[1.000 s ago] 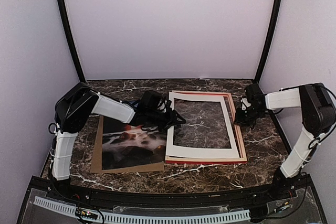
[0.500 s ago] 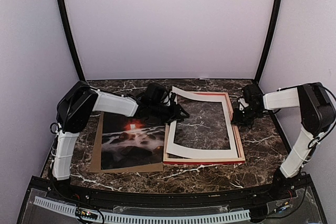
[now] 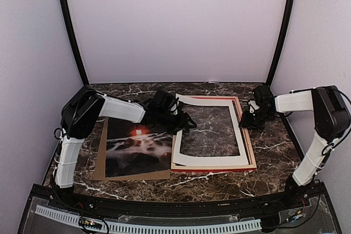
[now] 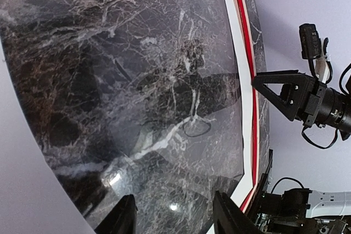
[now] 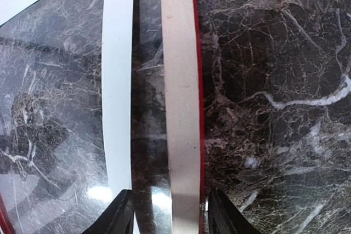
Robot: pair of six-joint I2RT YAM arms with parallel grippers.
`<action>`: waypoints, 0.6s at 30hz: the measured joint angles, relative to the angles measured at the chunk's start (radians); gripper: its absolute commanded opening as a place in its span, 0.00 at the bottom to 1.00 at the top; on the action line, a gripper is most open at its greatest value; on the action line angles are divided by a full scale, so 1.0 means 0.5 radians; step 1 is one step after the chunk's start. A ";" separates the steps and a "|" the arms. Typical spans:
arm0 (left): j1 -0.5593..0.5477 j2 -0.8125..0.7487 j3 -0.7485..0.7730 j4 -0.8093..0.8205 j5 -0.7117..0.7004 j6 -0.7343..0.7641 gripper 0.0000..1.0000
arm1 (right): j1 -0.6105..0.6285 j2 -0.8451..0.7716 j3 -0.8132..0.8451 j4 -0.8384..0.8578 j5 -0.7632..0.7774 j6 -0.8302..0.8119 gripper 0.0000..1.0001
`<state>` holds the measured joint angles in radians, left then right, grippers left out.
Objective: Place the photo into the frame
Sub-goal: Place the mat board on the glass panel.
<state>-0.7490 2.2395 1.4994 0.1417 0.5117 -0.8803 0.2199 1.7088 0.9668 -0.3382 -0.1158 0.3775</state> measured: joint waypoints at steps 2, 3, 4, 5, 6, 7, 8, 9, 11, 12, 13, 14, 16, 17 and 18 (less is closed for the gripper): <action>0.000 0.000 0.000 -0.006 -0.001 0.007 0.50 | 0.000 -0.004 0.010 -0.013 -0.001 -0.001 0.48; 0.000 0.000 -0.001 -0.008 -0.001 0.009 0.50 | 0.000 -0.005 0.014 -0.018 0.000 -0.002 0.49; 0.000 0.000 -0.001 -0.009 -0.001 0.011 0.51 | 0.000 -0.006 0.020 -0.025 0.000 -0.001 0.49; 0.000 0.000 0.000 -0.010 -0.001 0.012 0.51 | 0.001 -0.007 0.022 -0.031 0.001 -0.002 0.50; 0.000 0.000 -0.001 -0.011 -0.002 0.013 0.52 | 0.001 -0.011 0.023 -0.036 0.002 -0.002 0.50; 0.000 0.000 -0.001 -0.014 -0.002 0.014 0.53 | 0.001 -0.016 0.024 -0.043 0.004 -0.003 0.51; 0.000 0.000 0.000 -0.019 -0.002 0.015 0.54 | 0.001 -0.024 0.027 -0.051 0.009 -0.003 0.51; 0.000 0.000 0.000 -0.021 -0.002 0.018 0.54 | 0.001 -0.031 0.031 -0.060 0.014 -0.004 0.51; -0.001 0.000 0.000 -0.027 -0.002 0.021 0.56 | 0.001 -0.042 0.041 -0.073 0.024 -0.005 0.52; -0.002 0.000 0.000 -0.030 -0.002 0.021 0.56 | 0.001 -0.049 0.046 -0.079 0.031 -0.005 0.52; -0.002 0.000 0.000 -0.033 -0.002 0.021 0.56 | 0.002 -0.055 0.051 -0.088 0.038 -0.005 0.52; -0.005 0.000 0.000 -0.034 -0.002 0.021 0.57 | 0.002 -0.062 0.057 -0.097 0.044 -0.006 0.52; -0.010 0.000 0.000 -0.035 -0.002 0.021 0.58 | 0.002 -0.067 0.071 -0.109 0.048 -0.007 0.52; -0.014 0.000 0.000 -0.036 -0.003 0.021 0.58 | 0.002 -0.068 0.075 -0.108 0.049 -0.007 0.52; -0.018 0.000 0.002 -0.038 -0.004 0.023 0.59 | 0.002 -0.069 0.079 -0.108 0.049 -0.007 0.52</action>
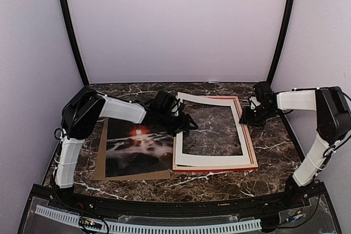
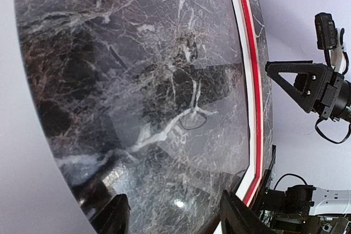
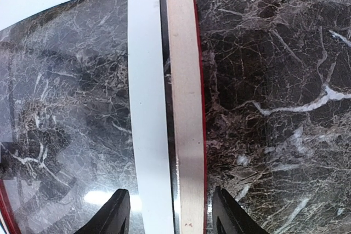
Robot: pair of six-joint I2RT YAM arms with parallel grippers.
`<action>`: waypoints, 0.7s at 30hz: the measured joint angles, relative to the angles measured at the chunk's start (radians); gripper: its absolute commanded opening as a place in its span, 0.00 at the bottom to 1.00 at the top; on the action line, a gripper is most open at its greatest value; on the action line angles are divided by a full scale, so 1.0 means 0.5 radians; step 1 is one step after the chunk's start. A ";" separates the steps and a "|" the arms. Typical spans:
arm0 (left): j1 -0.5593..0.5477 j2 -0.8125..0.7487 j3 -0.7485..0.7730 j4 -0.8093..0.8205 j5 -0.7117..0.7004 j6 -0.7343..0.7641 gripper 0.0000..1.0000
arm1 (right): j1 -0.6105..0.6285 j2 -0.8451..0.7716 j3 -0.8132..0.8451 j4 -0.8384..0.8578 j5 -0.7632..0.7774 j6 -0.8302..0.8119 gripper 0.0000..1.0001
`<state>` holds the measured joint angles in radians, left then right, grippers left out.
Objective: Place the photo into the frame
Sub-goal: Place the mat board on the glass panel.
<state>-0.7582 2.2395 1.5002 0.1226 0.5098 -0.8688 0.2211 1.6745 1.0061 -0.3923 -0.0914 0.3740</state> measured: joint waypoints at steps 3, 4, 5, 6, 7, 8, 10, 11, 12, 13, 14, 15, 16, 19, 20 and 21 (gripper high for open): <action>-0.021 0.000 0.027 -0.037 -0.014 0.019 0.60 | 0.000 0.000 0.001 -0.002 0.004 -0.003 0.53; -0.026 0.000 0.044 -0.055 -0.021 0.028 0.60 | 0.001 0.000 0.001 -0.005 0.005 -0.005 0.53; -0.028 0.000 0.059 -0.068 -0.028 0.040 0.61 | 0.001 -0.001 0.001 -0.008 0.012 -0.007 0.54; -0.029 0.000 0.076 -0.081 -0.036 0.049 0.61 | 0.002 -0.002 0.002 -0.011 0.020 -0.007 0.54; -0.029 0.000 0.086 -0.090 -0.042 0.056 0.61 | 0.002 -0.002 0.002 -0.016 0.029 -0.013 0.54; -0.030 0.000 0.092 -0.094 -0.045 0.063 0.62 | 0.002 -0.002 0.002 -0.018 0.037 -0.014 0.54; -0.030 0.000 0.099 -0.108 -0.050 0.076 0.64 | 0.002 -0.005 0.002 -0.027 0.050 -0.021 0.54; -0.031 0.000 0.099 -0.116 -0.051 0.079 0.65 | 0.002 -0.008 0.002 -0.029 0.051 -0.023 0.55; -0.031 0.000 0.099 -0.125 -0.053 0.087 0.65 | 0.002 -0.011 0.002 -0.031 0.051 -0.027 0.55; -0.030 0.000 0.099 -0.137 -0.056 0.093 0.65 | 0.002 -0.014 0.002 -0.030 0.050 -0.030 0.55; -0.029 0.000 0.099 -0.143 -0.058 0.095 0.65 | 0.002 -0.017 0.002 -0.029 0.050 -0.034 0.56; -0.029 0.000 0.099 -0.145 -0.059 0.097 0.66 | 0.002 -0.017 0.002 -0.026 0.049 -0.037 0.57; -0.029 0.000 0.099 -0.146 -0.058 0.100 0.66 | 0.002 -0.017 0.002 -0.025 0.048 -0.041 0.58; -0.033 0.000 0.099 -0.146 -0.058 0.105 0.67 | 0.002 -0.016 0.002 -0.020 0.042 -0.053 0.61; -0.033 0.000 0.099 -0.146 -0.058 0.107 0.67 | 0.002 -0.014 0.002 -0.018 0.041 -0.053 0.61; -0.033 0.000 0.099 -0.146 -0.058 0.108 0.68 | 0.003 -0.011 0.002 -0.015 0.042 -0.060 0.62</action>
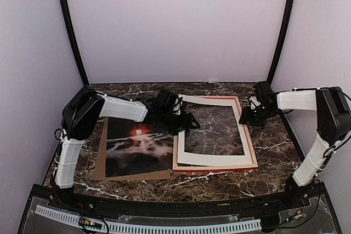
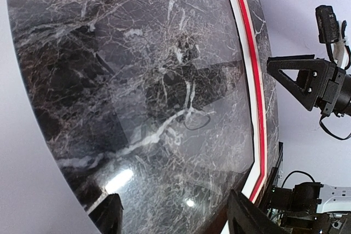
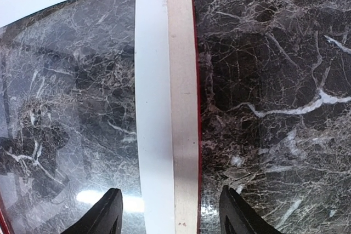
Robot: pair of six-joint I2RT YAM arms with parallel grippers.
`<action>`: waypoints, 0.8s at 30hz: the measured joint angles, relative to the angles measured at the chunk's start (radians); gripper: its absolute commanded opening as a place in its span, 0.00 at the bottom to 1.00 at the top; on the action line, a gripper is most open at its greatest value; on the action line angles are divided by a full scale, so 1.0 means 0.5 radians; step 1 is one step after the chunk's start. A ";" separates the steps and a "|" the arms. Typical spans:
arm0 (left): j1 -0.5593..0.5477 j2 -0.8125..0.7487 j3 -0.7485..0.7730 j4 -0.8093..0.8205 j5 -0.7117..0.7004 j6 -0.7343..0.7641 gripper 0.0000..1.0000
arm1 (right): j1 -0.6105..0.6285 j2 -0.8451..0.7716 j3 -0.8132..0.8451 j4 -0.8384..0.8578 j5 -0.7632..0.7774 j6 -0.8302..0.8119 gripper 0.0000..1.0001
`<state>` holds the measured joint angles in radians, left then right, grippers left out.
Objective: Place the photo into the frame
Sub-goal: Place the mat board on the glass panel, then adjust the mat board on the frame body.
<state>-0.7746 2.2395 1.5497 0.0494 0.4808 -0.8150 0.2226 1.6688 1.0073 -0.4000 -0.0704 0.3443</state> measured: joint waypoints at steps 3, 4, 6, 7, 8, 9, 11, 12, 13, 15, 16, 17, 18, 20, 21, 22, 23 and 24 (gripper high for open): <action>0.000 0.000 0.000 0.000 0.000 0.001 0.68 | 0.002 0.018 0.000 0.005 -0.002 -0.015 0.62; 0.000 0.000 0.000 0.001 0.000 0.001 0.68 | 0.005 0.031 0.000 0.005 -0.002 -0.021 0.63; 0.000 0.000 0.000 0.000 0.000 0.001 0.68 | 0.014 0.050 0.000 0.004 -0.001 -0.028 0.63; 0.000 0.000 0.000 0.000 0.000 0.001 0.69 | 0.022 0.061 0.000 0.004 0.000 -0.031 0.63; 0.000 0.000 0.000 0.000 0.000 0.002 0.68 | 0.032 0.072 0.000 0.004 0.001 -0.037 0.63; 0.000 0.000 0.000 0.000 0.001 0.001 0.69 | 0.043 0.083 0.000 0.003 0.005 -0.039 0.63; 0.000 0.000 0.000 0.000 0.000 0.002 0.69 | 0.063 0.102 0.000 0.000 0.016 -0.045 0.63; 0.000 0.000 0.000 0.000 0.000 0.002 0.69 | 0.071 0.112 0.000 -0.003 0.023 -0.047 0.63; 0.000 0.000 0.000 0.000 0.000 0.002 0.69 | 0.079 0.121 0.000 -0.005 0.031 -0.051 0.62; 0.000 0.000 0.000 0.000 0.000 0.002 0.69 | 0.088 0.137 0.000 -0.012 0.050 -0.054 0.61; 0.000 0.000 0.000 0.000 0.000 0.002 0.70 | 0.089 0.143 0.000 -0.014 0.058 -0.057 0.60; 0.000 0.000 0.000 0.000 0.000 0.002 0.70 | 0.089 0.148 0.000 -0.016 0.066 -0.059 0.59; 0.000 0.000 0.000 0.000 0.000 0.002 0.70 | 0.092 0.153 0.000 -0.018 0.077 -0.060 0.59; 0.000 0.000 0.000 0.000 0.000 0.002 0.70 | 0.092 0.162 0.000 -0.016 0.092 -0.062 0.58; 0.000 0.000 0.000 0.000 0.001 0.002 0.70 | 0.094 0.162 0.000 -0.017 0.101 -0.063 0.57; 0.000 0.000 0.000 0.000 0.001 0.002 0.70 | 0.095 0.163 0.000 -0.017 0.113 -0.064 0.57; 0.000 0.000 0.000 0.000 0.001 0.002 0.70 | 0.097 0.163 0.000 -0.018 0.126 -0.065 0.56; 0.000 0.000 0.000 0.000 0.000 0.002 0.70 | 0.100 0.163 0.000 -0.018 0.135 -0.066 0.56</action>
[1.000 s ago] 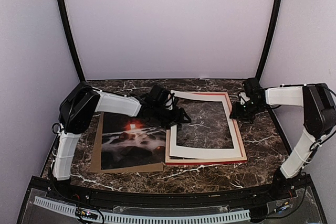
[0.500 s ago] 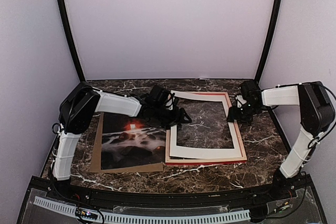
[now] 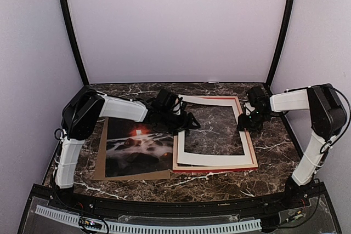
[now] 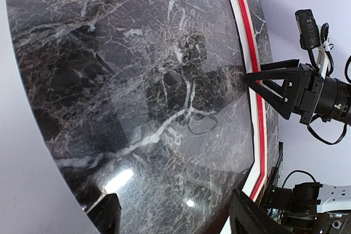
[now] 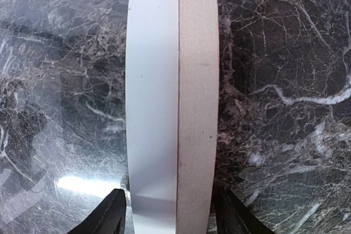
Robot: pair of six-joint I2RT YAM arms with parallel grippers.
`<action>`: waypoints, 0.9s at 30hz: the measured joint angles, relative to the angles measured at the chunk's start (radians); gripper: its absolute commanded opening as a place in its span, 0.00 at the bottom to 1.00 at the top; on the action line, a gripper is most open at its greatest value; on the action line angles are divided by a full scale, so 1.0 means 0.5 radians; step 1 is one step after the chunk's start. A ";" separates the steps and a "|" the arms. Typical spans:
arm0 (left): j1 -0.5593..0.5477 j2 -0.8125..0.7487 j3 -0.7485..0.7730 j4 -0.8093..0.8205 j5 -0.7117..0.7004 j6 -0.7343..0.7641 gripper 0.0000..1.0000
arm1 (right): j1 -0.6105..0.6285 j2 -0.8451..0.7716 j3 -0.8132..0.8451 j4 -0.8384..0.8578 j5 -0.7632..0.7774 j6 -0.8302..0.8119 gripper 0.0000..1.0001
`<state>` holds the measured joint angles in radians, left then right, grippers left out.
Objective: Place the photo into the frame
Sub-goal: Adjust the mat board on the frame body.
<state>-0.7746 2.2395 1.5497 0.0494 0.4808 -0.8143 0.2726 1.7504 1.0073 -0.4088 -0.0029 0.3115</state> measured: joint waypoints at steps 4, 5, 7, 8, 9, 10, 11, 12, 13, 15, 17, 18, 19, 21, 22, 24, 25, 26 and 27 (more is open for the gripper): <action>0.000 0.000 0.000 0.000 0.001 0.000 0.70 | 0.003 0.001 0.000 0.000 0.020 -0.002 0.52; 0.000 0.000 0.000 0.000 0.001 0.000 0.70 | 0.004 0.001 0.000 0.000 0.024 -0.002 0.51; 0.000 0.000 0.000 0.000 0.000 0.000 0.70 | 0.005 0.001 0.000 0.000 0.031 -0.005 0.50; 0.000 0.000 0.000 0.000 0.000 0.000 0.70 | 0.005 0.001 0.000 0.001 0.036 -0.007 0.49; 0.000 0.000 0.000 0.000 0.000 0.000 0.70 | 0.005 0.001 0.000 0.001 0.037 -0.008 0.48; 0.000 0.000 0.000 0.000 0.000 0.000 0.70 | 0.005 0.001 0.000 0.001 0.038 -0.008 0.48; 0.000 0.000 0.000 0.000 0.000 0.001 0.70 | 0.005 0.001 0.000 0.001 0.039 -0.008 0.47; 0.000 0.000 0.000 0.000 0.000 0.002 0.71 | 0.005 0.001 0.000 0.001 0.040 -0.008 0.47; 0.000 0.000 0.000 0.000 -0.001 0.005 0.71 | 0.005 0.001 0.000 0.001 0.042 -0.008 0.47; 0.000 0.000 0.000 -0.004 -0.007 0.014 0.71 | 0.005 0.001 0.000 0.001 0.043 -0.008 0.46; 0.000 0.000 -0.001 -0.014 -0.017 0.025 0.71 | 0.005 0.001 0.000 0.001 0.044 -0.008 0.47; 0.000 0.000 -0.003 -0.017 -0.021 0.033 0.71 | 0.005 0.001 0.000 0.001 0.044 -0.008 0.46; 0.000 -0.001 -0.004 -0.020 -0.024 0.038 0.72 | 0.005 0.001 0.000 0.001 0.045 -0.008 0.46; 0.000 -0.005 -0.006 -0.027 -0.038 0.053 0.72 | 0.005 0.001 0.000 0.001 0.045 -0.008 0.46; 0.000 -0.011 -0.012 -0.032 -0.047 0.060 0.72 | 0.005 0.001 0.000 0.001 0.045 -0.008 0.46; 0.000 -0.030 -0.025 -0.053 -0.066 0.077 0.72 | 0.005 0.001 0.000 0.001 0.045 -0.008 0.46; 0.000 -0.038 -0.029 -0.066 -0.071 0.085 0.72 | 0.005 0.001 0.000 0.001 0.045 -0.008 0.46; 0.000 -0.047 -0.035 -0.076 -0.080 0.091 0.73 | 0.005 0.001 0.000 0.001 0.045 -0.008 0.46; 0.000 -0.057 -0.045 -0.089 -0.092 0.098 0.73 | 0.005 0.001 0.000 0.002 0.045 -0.008 0.46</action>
<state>-0.7746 2.2108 1.5272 0.0048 0.4351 -0.7654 0.2752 1.7508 1.0073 -0.4080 0.0196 0.3073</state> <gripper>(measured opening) 0.722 0.464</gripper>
